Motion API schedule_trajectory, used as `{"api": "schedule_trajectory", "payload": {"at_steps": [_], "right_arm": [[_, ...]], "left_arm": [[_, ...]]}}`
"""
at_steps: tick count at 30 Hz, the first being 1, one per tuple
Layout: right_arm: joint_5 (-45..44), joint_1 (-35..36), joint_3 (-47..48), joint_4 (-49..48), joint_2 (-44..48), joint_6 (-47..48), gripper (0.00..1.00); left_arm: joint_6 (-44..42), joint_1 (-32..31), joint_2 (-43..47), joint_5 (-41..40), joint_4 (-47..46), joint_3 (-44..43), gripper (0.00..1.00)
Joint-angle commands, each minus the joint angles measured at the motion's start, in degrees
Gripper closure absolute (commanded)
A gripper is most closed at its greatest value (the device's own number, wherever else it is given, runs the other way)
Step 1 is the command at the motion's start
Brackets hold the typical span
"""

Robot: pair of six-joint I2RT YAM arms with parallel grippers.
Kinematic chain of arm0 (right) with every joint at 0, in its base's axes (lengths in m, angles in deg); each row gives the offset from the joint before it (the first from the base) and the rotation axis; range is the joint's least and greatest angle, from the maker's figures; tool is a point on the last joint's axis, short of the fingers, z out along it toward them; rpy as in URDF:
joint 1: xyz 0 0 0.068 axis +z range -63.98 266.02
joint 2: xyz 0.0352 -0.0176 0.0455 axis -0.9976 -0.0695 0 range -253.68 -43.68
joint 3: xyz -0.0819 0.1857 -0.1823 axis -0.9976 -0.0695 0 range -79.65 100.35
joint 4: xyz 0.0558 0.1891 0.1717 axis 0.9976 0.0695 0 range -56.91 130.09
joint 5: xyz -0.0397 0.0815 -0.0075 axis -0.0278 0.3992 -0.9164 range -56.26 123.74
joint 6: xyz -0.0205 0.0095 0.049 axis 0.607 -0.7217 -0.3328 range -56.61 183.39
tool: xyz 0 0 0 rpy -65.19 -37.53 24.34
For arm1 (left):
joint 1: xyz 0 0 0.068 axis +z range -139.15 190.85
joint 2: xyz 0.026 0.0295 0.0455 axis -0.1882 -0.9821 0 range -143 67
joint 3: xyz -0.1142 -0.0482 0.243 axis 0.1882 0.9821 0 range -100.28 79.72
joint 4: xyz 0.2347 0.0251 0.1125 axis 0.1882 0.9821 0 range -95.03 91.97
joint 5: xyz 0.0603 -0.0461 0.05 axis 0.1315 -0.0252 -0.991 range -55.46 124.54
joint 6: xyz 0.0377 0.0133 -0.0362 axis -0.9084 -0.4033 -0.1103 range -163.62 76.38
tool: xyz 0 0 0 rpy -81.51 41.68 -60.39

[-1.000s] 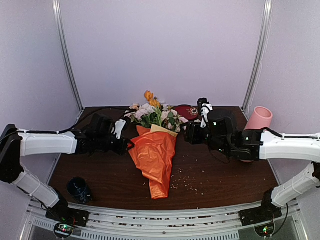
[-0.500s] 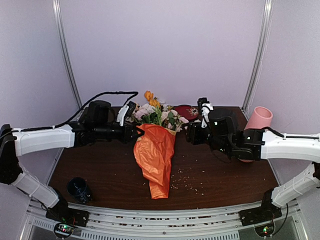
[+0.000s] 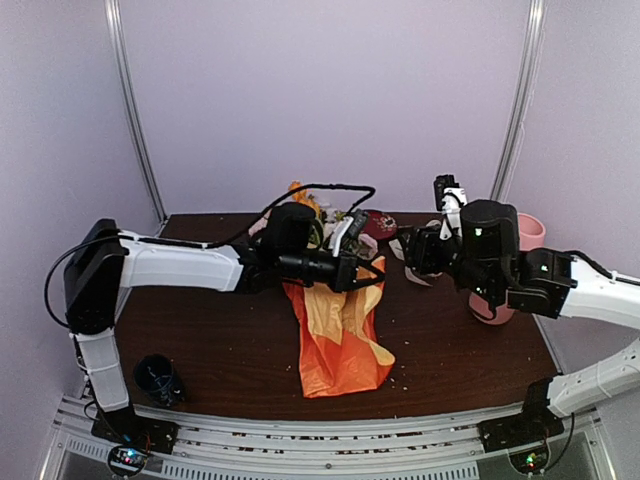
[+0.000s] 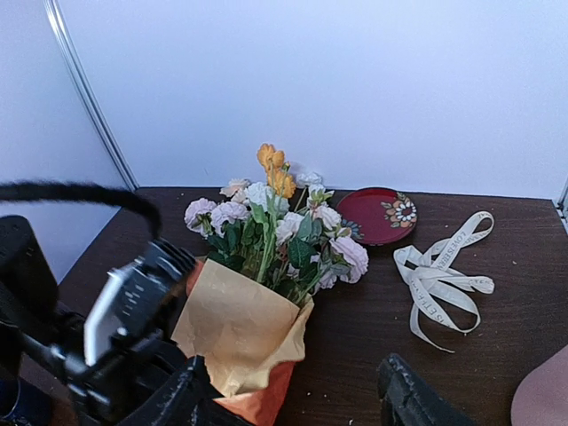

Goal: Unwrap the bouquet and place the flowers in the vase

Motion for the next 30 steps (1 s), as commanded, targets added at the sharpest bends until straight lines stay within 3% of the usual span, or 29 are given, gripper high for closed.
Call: {"api": "schedule_trajectory", "payload": {"at_steps": [1,3,4,7,11,16,21,26,30], "right_arm": [[-4.1,-0.5,-0.6,4.5,3.4,-0.4,0.35],[-4.8,-0.5,-0.9,5.7,4.8,-0.7,0.35],[-5.1,-0.5,-1.1,6.3,5.5,-0.8,0.35],[-6.2,-0.6,-1.5,7.0,6.9,-0.8,0.34],[-7.8,-0.8,-1.6,7.5,7.7,-0.3,0.33],[-6.6,-1.0,-1.3,6.6,7.1,-0.6,0.32],[-1.3,-1.3,-2.6,4.0,3.8,-4.5,0.32],[6.6,-1.8,-7.5,-3.6,-3.3,-10.0,0.33],[8.1,-2.1,-11.2,-7.3,-8.4,-14.2,0.34]], "left_arm": [[3.0,-1.8,-8.8,2.4,-4.1,-8.1,1.0],[3.7,-2.5,-12.2,2.8,-3.2,-11.3,0.97],[4.1,-2.6,-13.2,2.8,-2.6,-12.4,0.89],[3.5,-2.6,-13.4,2.1,-1.1,-13.2,0.47],[0.0,-2.6,-10.8,-1.9,3.9,-13.2,0.05],[-2.6,-2.6,-5.1,-5.6,8.9,-11.1,0.02],[-3.9,-2.6,5.2,-11.8,11.0,-2.6,0.02],[-5.8,-2.2,15.5,-25.3,16.1,4.9,0.02],[-4.2,0.5,18.1,-34.1,21.9,7.5,0.02]]}}
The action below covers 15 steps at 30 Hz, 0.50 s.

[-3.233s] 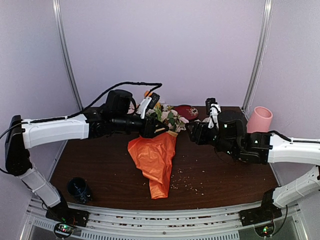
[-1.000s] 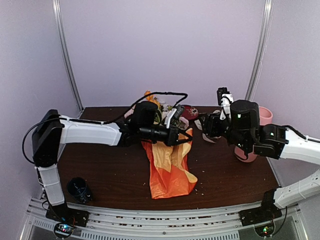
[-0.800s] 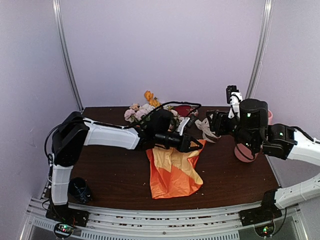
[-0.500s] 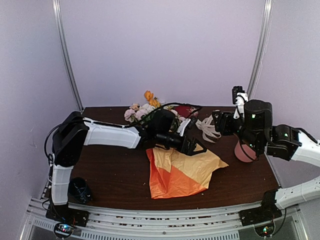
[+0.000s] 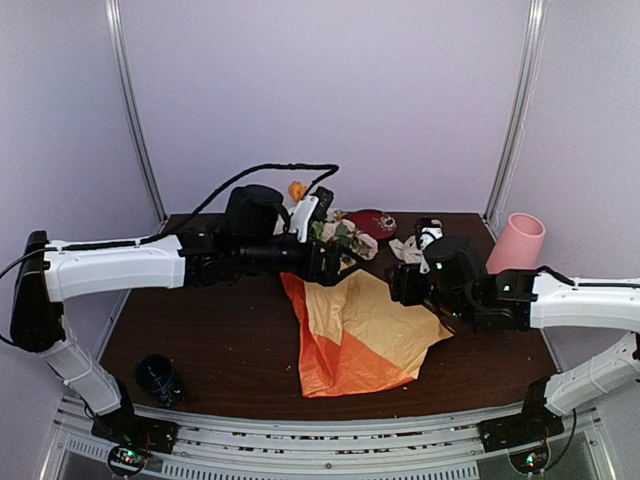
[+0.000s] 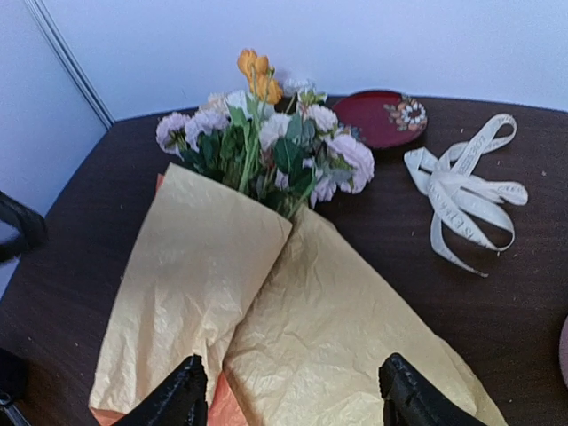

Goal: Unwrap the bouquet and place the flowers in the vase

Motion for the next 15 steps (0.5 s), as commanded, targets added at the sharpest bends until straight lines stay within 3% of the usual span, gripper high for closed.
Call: {"api": "schedule_trajectory", "payload": {"at_steps": [1,10,15], "right_arm": [[3.7,-0.8,-4.6,-5.8,-4.1,-6.3,0.34],[7.2,-2.8,-14.7,-10.4,-9.7,-13.8,0.38],[8.2,-2.9,-14.6,-10.7,-11.1,-14.1,0.39]], "left_arm": [[0.4,4.0,1.0,-12.3,7.1,3.0,0.02],[0.5,10.9,-5.2,-2.6,3.3,4.5,0.06],[2.3,14.7,-9.3,6.0,-0.3,4.5,0.14]]}}
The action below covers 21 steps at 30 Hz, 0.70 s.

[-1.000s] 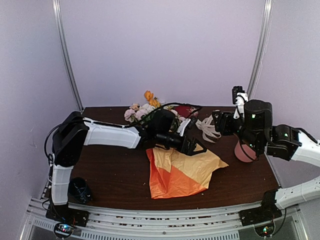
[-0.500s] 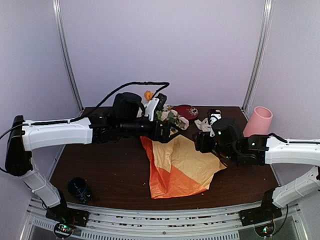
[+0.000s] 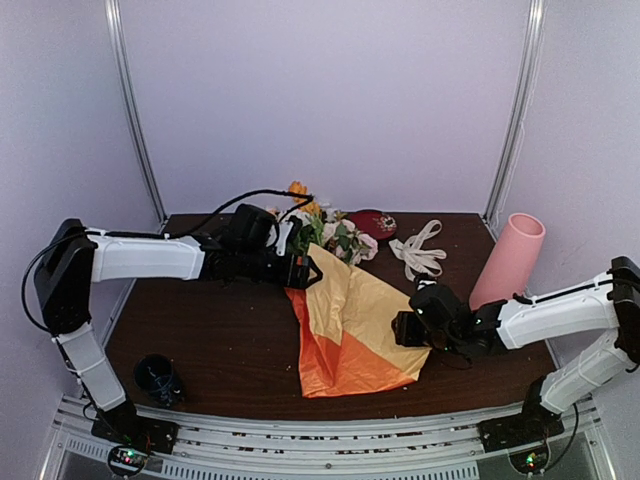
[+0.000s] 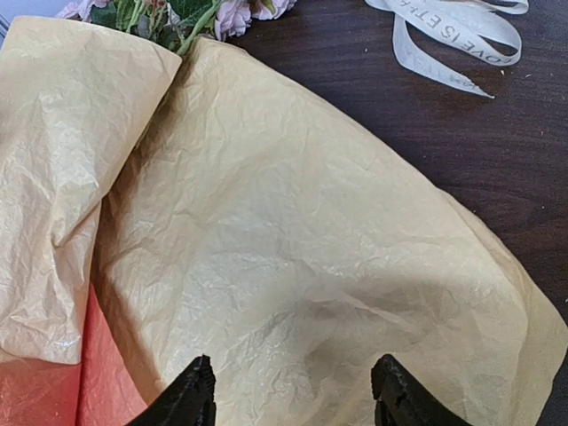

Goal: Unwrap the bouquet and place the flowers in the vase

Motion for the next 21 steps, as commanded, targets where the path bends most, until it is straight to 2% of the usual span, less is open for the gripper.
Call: {"api": "schedule_trajectory", "payload": {"at_steps": [1,6,9,15,19,21], "right_arm": [[1.1,-0.1,0.5,-2.9,-0.4,-1.7,0.39],[1.6,-0.3,1.0,-3.5,-1.6,-1.3,0.4],[2.3,-0.3,1.2,-3.7,-2.2,-1.5,0.41],[2.2,-0.4,0.6,-3.6,-1.5,-1.8,0.42],[2.3,-0.4,0.6,-3.8,-1.8,-1.7,0.42],[2.4,-0.3,0.5,-4.4,-2.4,-2.0,0.42]], "left_arm": [[1.2,2.4,-2.2,8.0,-5.6,0.0,0.15],[0.4,2.4,-5.3,10.1,-5.1,-2.6,0.23],[0.4,2.4,-6.8,10.5,-5.2,-3.3,0.32],[0.5,2.5,-7.5,10.5,-5.4,-3.7,0.69],[0.1,2.6,-5.6,6.3,-4.5,-3.0,0.97],[0.1,2.9,-3.2,2.6,-3.8,-1.6,1.0]]}}
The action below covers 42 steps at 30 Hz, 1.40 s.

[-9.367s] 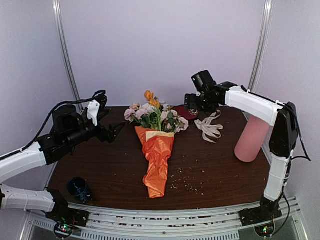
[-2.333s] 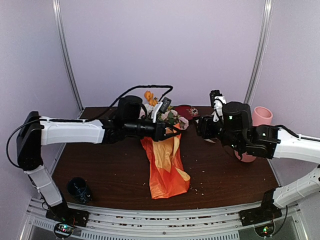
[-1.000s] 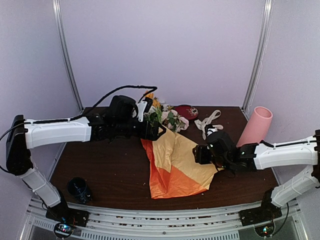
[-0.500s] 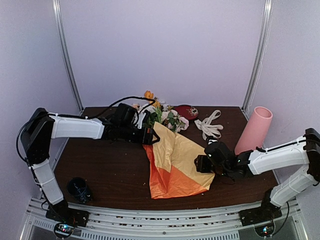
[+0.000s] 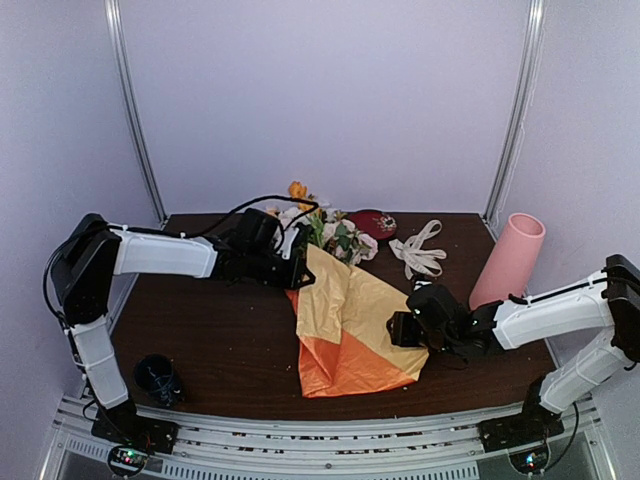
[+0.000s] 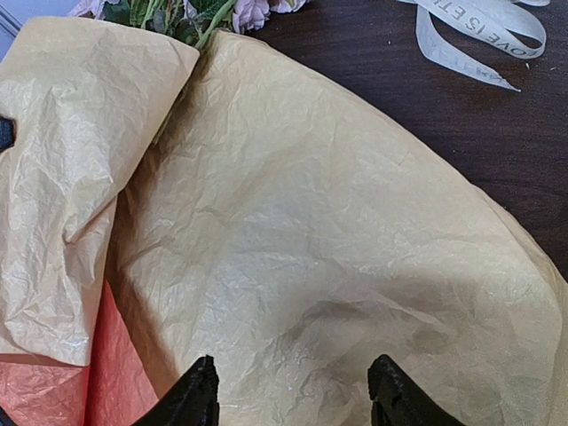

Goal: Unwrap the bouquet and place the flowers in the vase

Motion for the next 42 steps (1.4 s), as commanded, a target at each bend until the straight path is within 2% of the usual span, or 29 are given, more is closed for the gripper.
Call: {"api": "schedule_trajectory", "payload": {"at_steps": [1,7,13,16,20,27,29,31,34,39,42], "right_arm": [[0.2,-0.3,0.3,-1.8,-0.9,-0.8,0.42],[0.4,-0.4,0.2,-3.5,-3.6,-1.8,0.42],[1.1,-0.4,0.2,-4.9,-5.6,-3.0,0.43],[1.7,-0.4,0.6,-5.1,-6.5,-3.1,0.43],[2.2,-0.4,1.1,-5.3,-7.7,-3.2,0.43],[2.4,-0.4,1.3,-5.1,-7.9,-3.8,0.42],[2.3,-0.5,1.4,-4.7,-7.6,-3.7,0.42],[2.3,-0.5,1.8,-4.4,-7.2,-3.4,0.42],[2.1,-0.4,2.7,-3.8,-6.7,-2.6,0.41],[2.1,-0.5,4.7,-2.6,-6.1,-1.1,0.41],[2.4,-0.5,5.7,-2.1,-5.5,0.0,0.41]], "left_arm": [[-0.2,0.6,5.8,-7.6,-1.1,1.9,1.0],[3.9,3.7,18.9,-19.2,1.2,12.4,1.0],[11.9,4.8,32.4,-32.6,4.9,25.2,1.0],[15.3,6.4,36.6,-35.9,6.9,30.0,1.0],[19.1,8.3,37.5,-37.7,9.5,33.2,1.0],[26.1,10.0,33.5,-41.2,17.2,32.1,1.0],[27.2,10.5,33.8,-41.9,18.7,31.9,0.94],[27.1,10.6,34.7,-42.2,19.7,31.4,0.8],[26.0,10.6,36.2,-41.6,21.2,29.9,0.68],[25.3,10.6,40.1,-41.5,25.5,26.3,0.29],[25.0,10.6,43.8,-41.0,28.6,24.3,0.21]]}}
